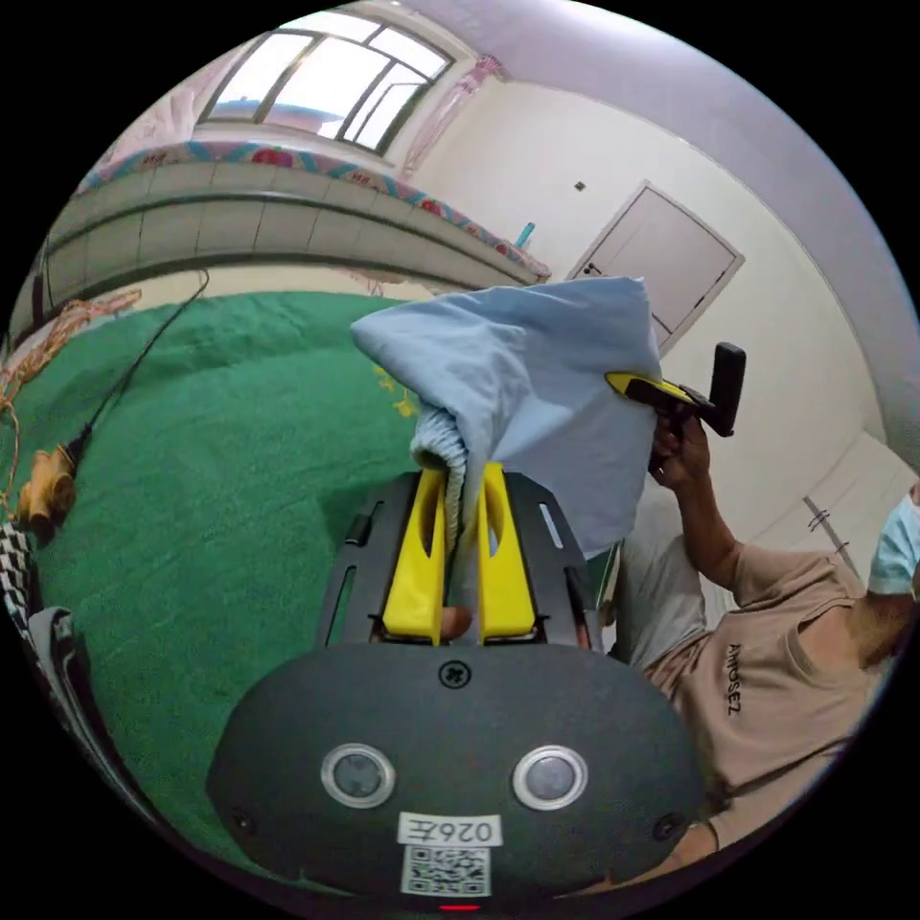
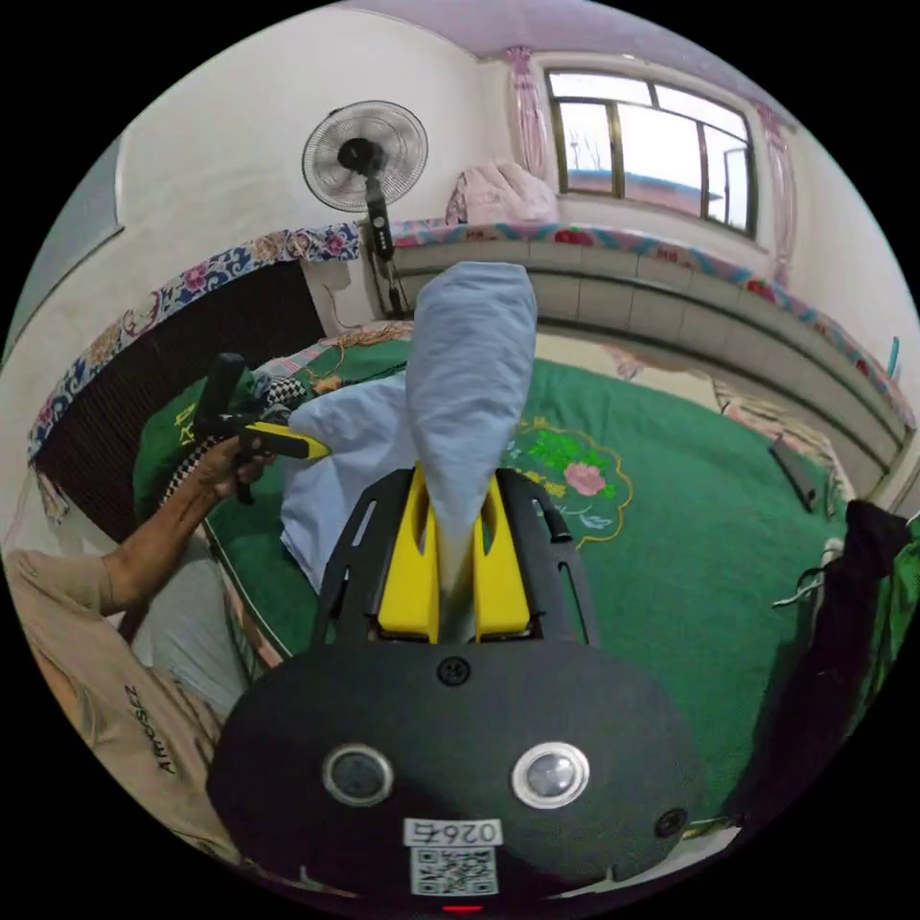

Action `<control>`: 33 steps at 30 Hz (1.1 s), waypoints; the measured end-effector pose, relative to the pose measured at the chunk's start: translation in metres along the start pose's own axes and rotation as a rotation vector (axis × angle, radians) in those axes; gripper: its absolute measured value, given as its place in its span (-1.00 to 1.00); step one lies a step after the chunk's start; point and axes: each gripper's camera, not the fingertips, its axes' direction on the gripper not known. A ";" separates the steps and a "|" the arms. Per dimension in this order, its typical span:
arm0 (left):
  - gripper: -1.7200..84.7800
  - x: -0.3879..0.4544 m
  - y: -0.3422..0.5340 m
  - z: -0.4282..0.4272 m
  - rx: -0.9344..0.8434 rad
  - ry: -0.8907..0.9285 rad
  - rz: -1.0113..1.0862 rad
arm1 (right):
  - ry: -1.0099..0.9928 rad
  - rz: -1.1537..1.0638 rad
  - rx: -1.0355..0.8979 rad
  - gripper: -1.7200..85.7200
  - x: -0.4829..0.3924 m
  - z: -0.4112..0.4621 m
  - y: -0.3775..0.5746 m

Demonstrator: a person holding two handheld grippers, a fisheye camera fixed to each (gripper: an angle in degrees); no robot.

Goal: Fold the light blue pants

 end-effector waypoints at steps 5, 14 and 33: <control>-0.83 0.087 -0.021 0.001 0.163 -0.086 0.189 | 0.120 -0.036 0.181 -0.94 -0.023 -0.086 0.027; -0.81 0.355 -0.222 0.176 0.128 -0.002 0.718 | 0.295 0.291 0.551 -0.93 0.109 -0.291 0.150; -0.98 0.515 -0.140 0.547 -0.124 0.269 0.643 | 1.093 0.469 0.502 -0.95 0.173 -0.196 0.363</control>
